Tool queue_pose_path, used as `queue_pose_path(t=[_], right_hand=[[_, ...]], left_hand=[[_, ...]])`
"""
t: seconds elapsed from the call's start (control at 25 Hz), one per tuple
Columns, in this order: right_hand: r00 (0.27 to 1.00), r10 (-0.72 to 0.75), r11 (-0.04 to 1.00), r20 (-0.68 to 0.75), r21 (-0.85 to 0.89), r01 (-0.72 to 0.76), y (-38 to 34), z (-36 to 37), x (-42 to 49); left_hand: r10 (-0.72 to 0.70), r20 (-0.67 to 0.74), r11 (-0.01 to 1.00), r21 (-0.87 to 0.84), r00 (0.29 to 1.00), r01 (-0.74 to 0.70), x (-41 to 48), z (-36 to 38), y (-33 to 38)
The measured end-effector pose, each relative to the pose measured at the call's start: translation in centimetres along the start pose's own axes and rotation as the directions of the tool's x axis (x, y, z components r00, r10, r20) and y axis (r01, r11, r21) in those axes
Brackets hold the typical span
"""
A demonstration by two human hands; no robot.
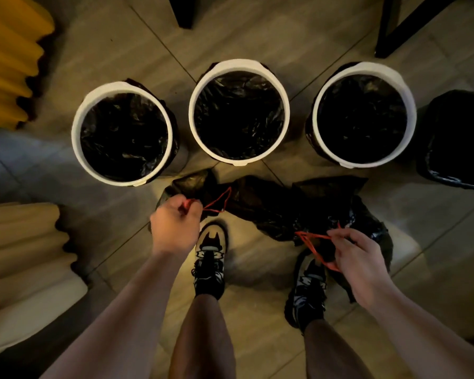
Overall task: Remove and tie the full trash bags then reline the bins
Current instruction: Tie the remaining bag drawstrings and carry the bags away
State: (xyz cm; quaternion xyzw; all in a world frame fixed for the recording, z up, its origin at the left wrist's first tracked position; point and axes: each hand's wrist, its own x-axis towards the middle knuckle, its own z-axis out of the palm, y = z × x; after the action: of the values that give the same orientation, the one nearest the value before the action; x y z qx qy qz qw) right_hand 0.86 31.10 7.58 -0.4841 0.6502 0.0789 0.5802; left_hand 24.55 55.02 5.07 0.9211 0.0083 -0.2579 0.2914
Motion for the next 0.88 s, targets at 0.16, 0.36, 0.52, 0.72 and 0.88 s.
queue_pose_path(t=[0.16, 0.36, 0.52, 0.72, 0.88], right_hand=[[0.996, -0.006, 0.997, 0.087, 0.076, -0.001, -0.5, 0.9, -0.4], [0.991, -0.013, 0.996, 0.132, 0.084, 0.002, -1.4, 2.9, -0.2], [0.993, -0.015, 0.996, 0.121, 0.094, 0.004, -0.4, 3.3, 0.9], [0.987, -0.047, 0.995, 0.155, 0.097, 0.032, 1.7, 3.3, 2.6], [0.99, -0.037, 0.997, 0.136, 0.069, 0.028, 2.9, 3.2, 3.0]], left_hand=[[-0.189, 0.134, 0.863, -0.45, 0.973, 0.23, 0.2, 1.6, 1.2], [-0.119, 0.283, 0.845, -0.474, 0.952, 0.246, 1.6, 4.4, 1.4], [0.017, 0.405, 0.914, 0.363, 0.914, -0.179, 4.6, 7.2, -0.2], [-0.015, 0.369, 0.648, 0.712, 0.93, -0.272, 8.0, 10.6, -1.5], [0.055, 0.316, 0.733, 0.631, 0.947, -0.253, 8.6, 11.1, -2.1]])
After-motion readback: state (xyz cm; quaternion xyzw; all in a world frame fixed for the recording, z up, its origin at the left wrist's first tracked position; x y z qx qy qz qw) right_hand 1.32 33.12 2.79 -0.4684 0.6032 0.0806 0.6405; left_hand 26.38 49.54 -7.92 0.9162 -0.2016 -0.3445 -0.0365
